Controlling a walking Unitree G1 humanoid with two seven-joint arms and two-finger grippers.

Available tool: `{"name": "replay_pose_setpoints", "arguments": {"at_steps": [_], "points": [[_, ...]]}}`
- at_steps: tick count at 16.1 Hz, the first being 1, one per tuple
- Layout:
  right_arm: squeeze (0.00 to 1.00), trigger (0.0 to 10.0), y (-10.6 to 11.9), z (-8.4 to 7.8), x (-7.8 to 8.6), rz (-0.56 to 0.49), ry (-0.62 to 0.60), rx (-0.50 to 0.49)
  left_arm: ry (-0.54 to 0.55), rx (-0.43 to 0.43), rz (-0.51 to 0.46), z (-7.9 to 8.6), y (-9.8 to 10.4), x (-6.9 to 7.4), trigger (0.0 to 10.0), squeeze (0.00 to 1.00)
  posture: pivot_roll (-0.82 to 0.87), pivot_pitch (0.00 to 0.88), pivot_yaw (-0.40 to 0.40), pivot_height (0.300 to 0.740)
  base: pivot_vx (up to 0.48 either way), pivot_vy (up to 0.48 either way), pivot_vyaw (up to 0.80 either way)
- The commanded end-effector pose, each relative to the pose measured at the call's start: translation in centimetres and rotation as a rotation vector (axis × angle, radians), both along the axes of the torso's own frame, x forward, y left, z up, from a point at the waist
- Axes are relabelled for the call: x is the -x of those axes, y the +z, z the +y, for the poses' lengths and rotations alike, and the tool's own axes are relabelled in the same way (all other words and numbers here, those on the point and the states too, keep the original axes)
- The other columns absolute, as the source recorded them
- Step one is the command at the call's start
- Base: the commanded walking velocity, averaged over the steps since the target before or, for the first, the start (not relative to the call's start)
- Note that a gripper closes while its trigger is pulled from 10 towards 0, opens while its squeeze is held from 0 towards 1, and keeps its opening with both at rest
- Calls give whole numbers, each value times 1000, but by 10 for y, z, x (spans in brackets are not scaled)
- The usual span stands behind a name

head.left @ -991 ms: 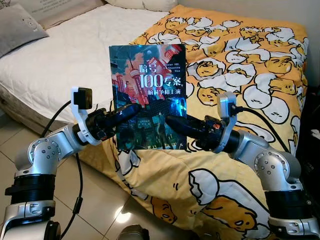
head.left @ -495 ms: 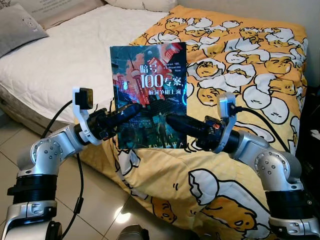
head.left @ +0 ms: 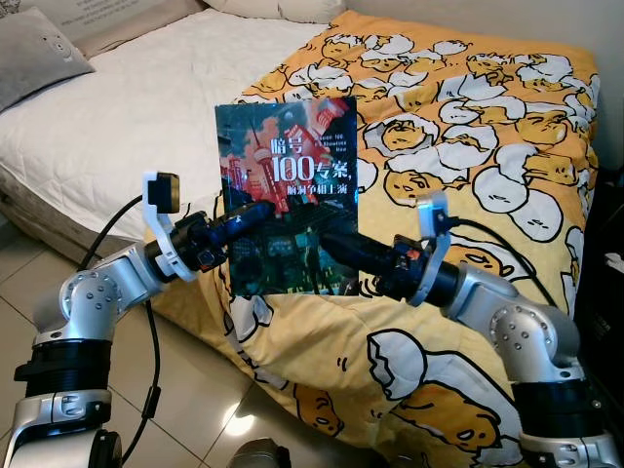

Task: Clean up the room

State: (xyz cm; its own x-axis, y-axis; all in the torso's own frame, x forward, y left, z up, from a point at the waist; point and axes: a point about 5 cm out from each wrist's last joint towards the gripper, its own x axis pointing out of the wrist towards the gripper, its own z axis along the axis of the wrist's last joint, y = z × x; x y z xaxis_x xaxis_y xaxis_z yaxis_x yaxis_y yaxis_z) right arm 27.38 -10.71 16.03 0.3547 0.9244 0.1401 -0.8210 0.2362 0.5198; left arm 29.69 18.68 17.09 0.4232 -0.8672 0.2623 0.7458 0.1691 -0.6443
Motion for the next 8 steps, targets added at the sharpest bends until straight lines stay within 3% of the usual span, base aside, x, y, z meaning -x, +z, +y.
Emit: {"name": "replay_pose_setpoints", "arguments": {"at_steps": [1, 3, 7, 8], "points": [[0, 0, 5, 1, 1, -32, -13, 2, 13, 22, -41, 6, 15, -2, 10000, 1000, -60, 0, 54, 740, 0, 0, 0], [0, 0, 4, -1, 1, -31, -27, -5, 34, 27, -49, 9, 15, -1, 10000, 1000, -60, 0, 56, 740, 0, 0, 0], [0, 0, 6, -15, 9, -45, -125, -33, 272, -13, -81, 34, 13, -3, 10000, 1000, -77, 0, 70, 740, 0, 0, 0], [0, 0, 2, -31, 17, -32, -206, -36, 451, -58, -74, 56, 8, -4, 10000, 663, -72, 0, 67, 740, 0, 0, 0]]}}
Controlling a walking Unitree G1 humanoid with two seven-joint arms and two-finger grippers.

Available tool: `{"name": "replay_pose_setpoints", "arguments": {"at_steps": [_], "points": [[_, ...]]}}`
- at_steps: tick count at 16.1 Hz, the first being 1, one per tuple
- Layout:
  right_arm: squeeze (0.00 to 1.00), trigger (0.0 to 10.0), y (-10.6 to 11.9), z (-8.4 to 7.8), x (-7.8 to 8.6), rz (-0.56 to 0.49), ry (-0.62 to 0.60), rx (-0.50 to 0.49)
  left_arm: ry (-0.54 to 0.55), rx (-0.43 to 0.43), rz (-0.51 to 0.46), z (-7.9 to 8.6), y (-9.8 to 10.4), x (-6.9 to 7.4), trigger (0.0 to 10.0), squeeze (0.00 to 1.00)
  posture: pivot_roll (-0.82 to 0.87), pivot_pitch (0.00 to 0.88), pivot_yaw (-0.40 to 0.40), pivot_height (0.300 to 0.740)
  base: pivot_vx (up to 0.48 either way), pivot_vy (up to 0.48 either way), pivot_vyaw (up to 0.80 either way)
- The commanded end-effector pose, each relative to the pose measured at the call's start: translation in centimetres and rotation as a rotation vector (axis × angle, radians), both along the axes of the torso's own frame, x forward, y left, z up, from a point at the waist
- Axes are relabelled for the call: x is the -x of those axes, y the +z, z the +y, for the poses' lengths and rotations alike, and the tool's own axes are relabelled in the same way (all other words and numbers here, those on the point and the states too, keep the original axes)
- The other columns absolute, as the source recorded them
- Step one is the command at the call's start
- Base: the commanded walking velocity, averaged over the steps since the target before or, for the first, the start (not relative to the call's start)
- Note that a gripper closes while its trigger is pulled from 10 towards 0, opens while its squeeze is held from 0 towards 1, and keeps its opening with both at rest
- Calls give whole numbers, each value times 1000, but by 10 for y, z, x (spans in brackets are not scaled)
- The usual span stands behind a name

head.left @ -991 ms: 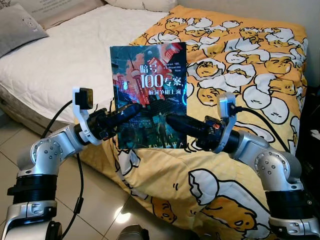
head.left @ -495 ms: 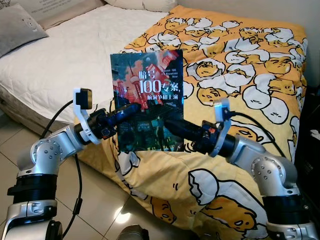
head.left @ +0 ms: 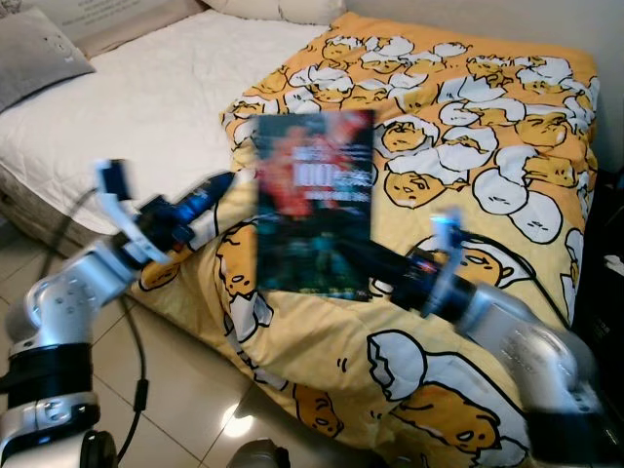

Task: Clean up the room

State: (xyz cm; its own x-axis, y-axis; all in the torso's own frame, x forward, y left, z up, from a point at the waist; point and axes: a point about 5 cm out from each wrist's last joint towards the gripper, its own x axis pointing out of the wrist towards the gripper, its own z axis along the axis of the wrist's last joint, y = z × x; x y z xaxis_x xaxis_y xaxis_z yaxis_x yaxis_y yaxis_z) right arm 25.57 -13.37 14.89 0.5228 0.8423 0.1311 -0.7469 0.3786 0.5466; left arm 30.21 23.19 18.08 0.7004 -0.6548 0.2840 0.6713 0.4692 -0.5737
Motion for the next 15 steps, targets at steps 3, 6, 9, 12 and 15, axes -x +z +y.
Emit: {"name": "replay_pose_setpoints", "arguments": {"at_steps": [3, 6, 9, 12, 15], "points": [[0, 0, 10, -26, 2, -77, -255, 53, 210, -128, 30, 16, -1, 6, 10000, 537, -52, 0, 63, 740, 0, 0, 0], [0, 2471, 8, -44, -7, -69, -648, 196, 329, -363, 0, -17, -8, 17, 10000, 0, -51, 0, 47, 740, 0, 0, 0], [0, 10000, -26, -46, -8, 56, -875, 448, 479, -531, 105, -41, -33, 18, 10000, 0, -63, 0, 48, 740, 0, 0, 0], [0, 10000, -42, -36, -11, 51, -991, 672, 693, -874, 75, -40, -50, 16, 10000, 0, -33, 0, 20, 740, 0, 0, 0], [0, 10000, -37, -46, -17, 27, -1176, 619, 725, -887, 51, -41, -44, 10, 10000, 0, -43, 0, 29, 740, 0, 0, -533]]}}
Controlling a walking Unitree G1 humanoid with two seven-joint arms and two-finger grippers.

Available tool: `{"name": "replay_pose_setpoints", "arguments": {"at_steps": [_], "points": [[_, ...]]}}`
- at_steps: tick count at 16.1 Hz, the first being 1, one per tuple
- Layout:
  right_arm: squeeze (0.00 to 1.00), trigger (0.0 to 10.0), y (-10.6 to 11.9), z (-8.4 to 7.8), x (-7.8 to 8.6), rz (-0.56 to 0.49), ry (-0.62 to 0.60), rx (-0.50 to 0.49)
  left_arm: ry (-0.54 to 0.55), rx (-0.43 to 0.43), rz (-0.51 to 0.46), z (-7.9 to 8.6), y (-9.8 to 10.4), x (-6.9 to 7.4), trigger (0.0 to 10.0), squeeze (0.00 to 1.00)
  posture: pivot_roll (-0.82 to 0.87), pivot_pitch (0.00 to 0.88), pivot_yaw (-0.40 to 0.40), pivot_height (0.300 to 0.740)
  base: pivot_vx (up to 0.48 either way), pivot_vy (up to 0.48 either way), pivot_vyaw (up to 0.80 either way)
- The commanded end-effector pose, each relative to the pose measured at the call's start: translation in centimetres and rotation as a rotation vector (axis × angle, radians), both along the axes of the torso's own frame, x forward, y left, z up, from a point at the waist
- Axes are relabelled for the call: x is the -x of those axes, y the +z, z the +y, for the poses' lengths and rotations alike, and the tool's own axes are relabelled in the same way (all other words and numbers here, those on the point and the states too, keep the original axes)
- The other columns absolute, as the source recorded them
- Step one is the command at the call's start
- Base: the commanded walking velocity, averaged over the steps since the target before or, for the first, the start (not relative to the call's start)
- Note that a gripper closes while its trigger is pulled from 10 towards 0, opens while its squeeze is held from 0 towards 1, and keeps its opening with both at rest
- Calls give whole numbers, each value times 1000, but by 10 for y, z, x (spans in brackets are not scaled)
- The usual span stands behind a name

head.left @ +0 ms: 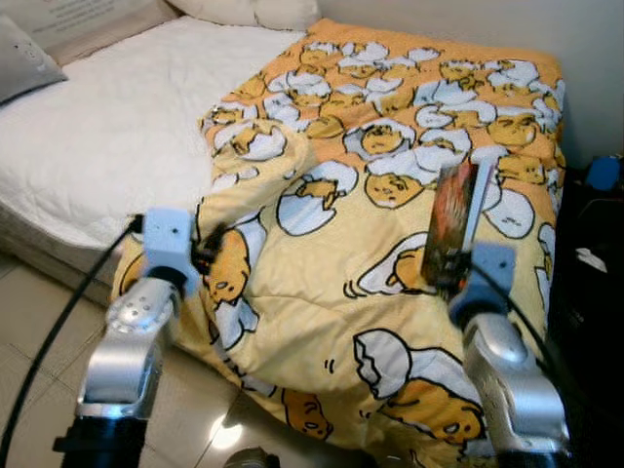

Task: Clean up the room

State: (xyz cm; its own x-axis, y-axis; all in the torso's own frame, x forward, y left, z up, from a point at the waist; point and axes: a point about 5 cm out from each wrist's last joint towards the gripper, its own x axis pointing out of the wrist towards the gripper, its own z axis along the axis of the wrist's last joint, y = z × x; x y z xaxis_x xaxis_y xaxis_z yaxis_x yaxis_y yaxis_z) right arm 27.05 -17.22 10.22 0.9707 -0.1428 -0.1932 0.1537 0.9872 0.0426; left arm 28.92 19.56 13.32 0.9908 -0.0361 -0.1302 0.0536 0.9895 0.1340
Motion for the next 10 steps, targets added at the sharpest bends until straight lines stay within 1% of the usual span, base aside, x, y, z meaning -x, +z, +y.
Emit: {"name": "replay_pose_setpoints", "arguments": {"at_steps": [1, 3, 4, 5, 7, 8, 10], "points": [[0, 10000, 11, -11, -3, -82, -82, -27, -22, 8, -9, -8, 2, -3, 10000, 0, -45, 0, 29, 740, 0, 0, -800], [0, 10000, 12, -10, -4, -93, -87, -26, -27, 15, -14, -12, 2, -3, 10000, 0, -52, 0, 35, 740, 0, 0, -800], [0, 10000, 12, -7, -3, -97, -80, -13, -35, 24, -22, -15, 1, -3, 10000, 0, -58, 0, 39, 740, 0, 0, -800], [0, 10000, 9, -1, -3, -91, -59, -20, -39, 22, -27, -16, 1, -3, 10000, 0, -68, 0, 49, 740, 0, 439, -675], [0, 10000, 3, 2, -2, -68, -57, -7, -36, 1, -31, -15, 0, -4, 10000, 0, -80, 0, 56, 740, 0, 439, -594], [0, 10000, -2, -2, 0, -61, -106, 99, -38, -5, -29, -13, 0, -3, 10000, 0, -81, 0, 58, 740, 0, 439, -800], [0, 10000, -5, 0, 0, -54, -100, 93, -40, -18, -28, -13, 0, -2, 10000, 0, -76, 0, 59, 740, 0, 442, -800]]}}
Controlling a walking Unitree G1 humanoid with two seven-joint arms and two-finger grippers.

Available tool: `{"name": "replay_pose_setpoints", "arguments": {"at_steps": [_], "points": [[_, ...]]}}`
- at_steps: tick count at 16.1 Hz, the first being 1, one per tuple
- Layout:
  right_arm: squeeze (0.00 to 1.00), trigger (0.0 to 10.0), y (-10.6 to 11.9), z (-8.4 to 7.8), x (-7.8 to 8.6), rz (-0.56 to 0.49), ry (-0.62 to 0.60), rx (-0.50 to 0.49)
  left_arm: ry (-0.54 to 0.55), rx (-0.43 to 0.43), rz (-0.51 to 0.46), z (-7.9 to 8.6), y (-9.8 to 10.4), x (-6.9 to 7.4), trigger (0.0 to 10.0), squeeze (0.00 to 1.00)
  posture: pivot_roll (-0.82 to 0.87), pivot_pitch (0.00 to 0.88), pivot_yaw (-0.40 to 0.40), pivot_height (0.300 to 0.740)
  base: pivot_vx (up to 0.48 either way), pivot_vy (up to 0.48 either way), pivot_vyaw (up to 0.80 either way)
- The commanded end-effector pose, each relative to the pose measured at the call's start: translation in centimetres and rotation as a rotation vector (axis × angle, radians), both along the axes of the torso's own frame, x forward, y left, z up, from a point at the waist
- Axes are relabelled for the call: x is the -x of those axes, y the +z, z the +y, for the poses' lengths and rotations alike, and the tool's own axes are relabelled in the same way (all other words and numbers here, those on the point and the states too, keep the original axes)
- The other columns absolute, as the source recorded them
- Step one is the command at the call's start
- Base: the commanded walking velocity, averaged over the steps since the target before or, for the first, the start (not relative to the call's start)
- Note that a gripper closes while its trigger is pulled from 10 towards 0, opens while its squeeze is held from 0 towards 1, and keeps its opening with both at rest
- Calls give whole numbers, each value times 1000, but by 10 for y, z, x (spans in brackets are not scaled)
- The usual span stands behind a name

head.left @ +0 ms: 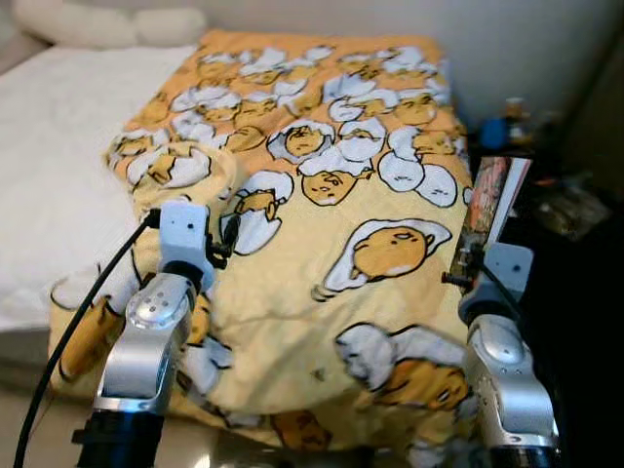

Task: Clean up the room

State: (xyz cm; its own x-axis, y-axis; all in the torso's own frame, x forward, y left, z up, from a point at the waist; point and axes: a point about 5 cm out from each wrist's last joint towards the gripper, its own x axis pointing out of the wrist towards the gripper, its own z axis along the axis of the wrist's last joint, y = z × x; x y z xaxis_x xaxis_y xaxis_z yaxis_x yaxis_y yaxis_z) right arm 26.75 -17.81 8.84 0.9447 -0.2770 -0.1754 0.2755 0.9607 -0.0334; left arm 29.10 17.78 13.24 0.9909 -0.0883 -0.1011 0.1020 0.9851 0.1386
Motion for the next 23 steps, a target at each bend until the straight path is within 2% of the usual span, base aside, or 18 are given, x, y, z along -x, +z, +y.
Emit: {"name": "replay_pose_setpoints", "arguments": {"at_steps": [1, 2, 4, 7, 11, 17, 23], "points": [[0, 10000, 9, 8, -2, -56, 13, -16, 6, -21, 0, 5, 0, 2, 10000, 0, -62, 0, 52, 740, 0, 439, -800], [0, 10000, 8, 11, -2, -58, 16, -47, 8, -40, -4, 6, 0, 2, 10000, 0, -61, 0, 52, 740, 0, 439, -800], [0, 10000, 1, 17, -1, 10, 84, -66, 17, -32, -10, 8, 2, -1, 10000, 0, -68, 0, 57, 740, 0, 442, -638], [0, 10000, 11, 24, -7, -26, 173, 21, 26, -3, 8, 7, -7, -1, 10000, 0, -92, 0, 46, 740, 0, 441, -581], [0, 10000, 18, 21, -14, -38, 198, 13, 25, 5, 13, 2, -12, -5, 10000, 0, -90, 0, 31, 740, 0, 440, 0], [0, 10000, 12, 19, -16, 16, 215, 8, 1, -7, -25, -4, -2, -14, 10000, 0, -89, 0, 19, 740, 0, 439, 0], [0, 10000, 11, 21, -18, 18, 216, 5, -17, -31, -21, -7, -4, -15, 10000, 0, -88, 0, 19, 740, 0, 439, 0]]}}
